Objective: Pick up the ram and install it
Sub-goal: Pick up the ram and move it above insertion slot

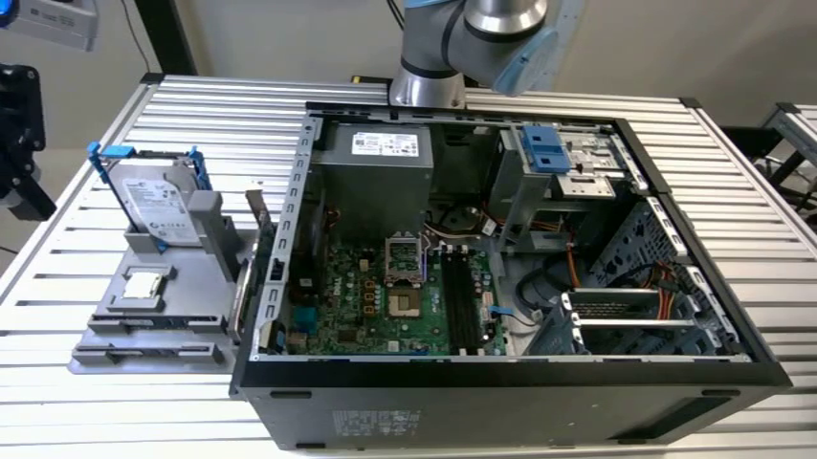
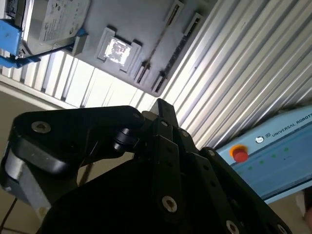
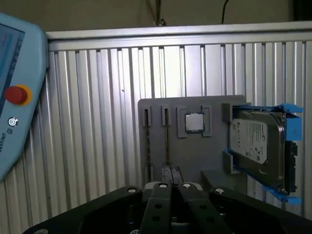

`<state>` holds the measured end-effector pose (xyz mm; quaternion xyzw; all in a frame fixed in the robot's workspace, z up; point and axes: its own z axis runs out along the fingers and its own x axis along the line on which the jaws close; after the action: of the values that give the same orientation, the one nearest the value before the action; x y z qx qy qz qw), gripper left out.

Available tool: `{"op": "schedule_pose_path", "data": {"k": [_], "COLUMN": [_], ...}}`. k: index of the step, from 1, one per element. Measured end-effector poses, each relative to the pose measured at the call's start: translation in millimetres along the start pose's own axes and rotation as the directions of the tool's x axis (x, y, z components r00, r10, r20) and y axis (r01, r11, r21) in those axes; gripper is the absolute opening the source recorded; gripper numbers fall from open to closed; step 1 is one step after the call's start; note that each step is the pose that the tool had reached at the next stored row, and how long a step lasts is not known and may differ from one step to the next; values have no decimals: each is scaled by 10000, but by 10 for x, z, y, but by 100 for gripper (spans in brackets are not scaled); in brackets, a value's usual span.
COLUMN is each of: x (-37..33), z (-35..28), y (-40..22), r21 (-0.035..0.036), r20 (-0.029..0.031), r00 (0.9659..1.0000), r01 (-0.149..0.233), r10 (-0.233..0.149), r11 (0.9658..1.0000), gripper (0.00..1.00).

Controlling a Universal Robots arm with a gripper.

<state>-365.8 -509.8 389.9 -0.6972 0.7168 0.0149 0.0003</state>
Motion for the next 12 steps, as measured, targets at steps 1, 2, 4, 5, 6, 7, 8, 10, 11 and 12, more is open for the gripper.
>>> {"op": "schedule_pose_path", "data": {"k": [1,2,4,5,6,7,8,10,11,12], "x": [0,0,0,0,0,0,0,0,0,0], "z": [1,2,4,5,6,7,7,8,9,9], "y": [0,0,0,0,0,0,0,0,0,0], "r21": [-4,-7,-13,-16,-18,-21,-22,-23,-23,-23], "r20": [-3,-6,-12,-15,-17,-19,-20,-20,-20,-20], "r00": [9999,9995,9981,9972,9963,9956,9952,9951,9951,9951], "r01": [163,322,618,748,858,939,981,991,992,992], "r10": [-163,-322,-618,-748,-858,-939,-981,-991,-992,-992], "r11": [9999,9995,9981,9972,9963,9956,9952,9951,9951,9951], "gripper": [0,0,0,0,0,0,0,0,0,0]}}
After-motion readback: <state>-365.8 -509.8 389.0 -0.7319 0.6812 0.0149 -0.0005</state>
